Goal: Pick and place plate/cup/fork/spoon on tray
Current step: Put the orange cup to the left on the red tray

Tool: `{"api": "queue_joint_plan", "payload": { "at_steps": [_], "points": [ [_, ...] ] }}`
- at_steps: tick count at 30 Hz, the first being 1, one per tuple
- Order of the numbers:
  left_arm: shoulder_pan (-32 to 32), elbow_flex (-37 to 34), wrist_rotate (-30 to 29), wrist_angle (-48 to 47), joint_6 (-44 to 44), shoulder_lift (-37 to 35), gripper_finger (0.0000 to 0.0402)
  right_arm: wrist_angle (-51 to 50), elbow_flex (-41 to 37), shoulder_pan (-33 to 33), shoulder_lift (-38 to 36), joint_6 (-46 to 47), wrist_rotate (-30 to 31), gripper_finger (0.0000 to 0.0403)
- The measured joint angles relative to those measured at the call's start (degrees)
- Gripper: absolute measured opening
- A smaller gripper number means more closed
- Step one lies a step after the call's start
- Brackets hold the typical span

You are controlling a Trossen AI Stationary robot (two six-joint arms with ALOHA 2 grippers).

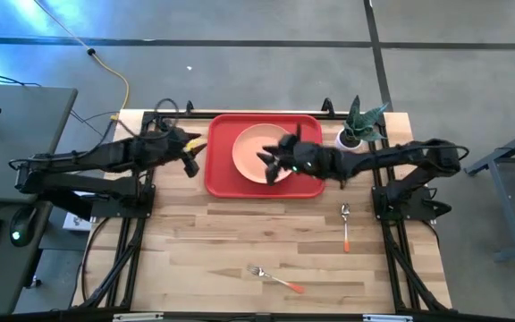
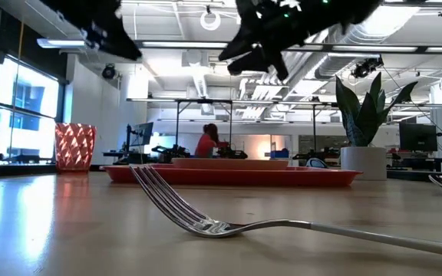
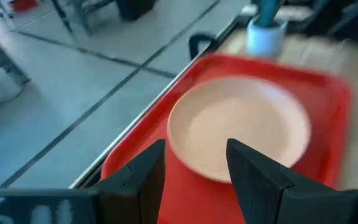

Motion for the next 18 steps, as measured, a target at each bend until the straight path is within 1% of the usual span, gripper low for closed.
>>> {"api": "queue_joint_plan", "payload": {
  "at_steps": [3,5,8,10,12,14,18],
  "points": [
    [-3.3,1.4,-1.5,-0.8,-1.2,-3.7,0.0158,-2.7,7.3,-2.0,4.1,-4.9,-1.7,0.014],
    [-5.3,1.5,-3.9,-1.3,-1.9,-6.4,0.0158,-3.0,12.8,-2.6,8.0,-7.4,-2.8,0.014],
    [-7.4,1.5,-10.1,-4.5,-3.8,-9.5,0.0158,-3.8,21.1,-2.8,15.1,-9.3,-2.7,0.014],
    [-8.2,1.5,-14.5,-6.1,-5.2,-11.4,0.0158,-4.0,27.1,-3.2,20.2,-9.1,-0.7,0.014],
    [-8.7,1.5,-17.5,-6.3,-6.5,-13.2,0.0158,-4.0,33.3,-3.6,25.2,-7.8,0.6,0.014],
    [-8.9,1.5,-18.0,-6.6,-7.6,-14.9,0.0158,-5.3,40.0,-4.2,30.2,-7.3,0.3,0.014],
    [-9.7,1.5,-17.1,-8.1,-8.2,-17.1,0.0158,-12.1,54.4,-5.1,39.7,-7.2,0.5,0.014]
  ]
}}
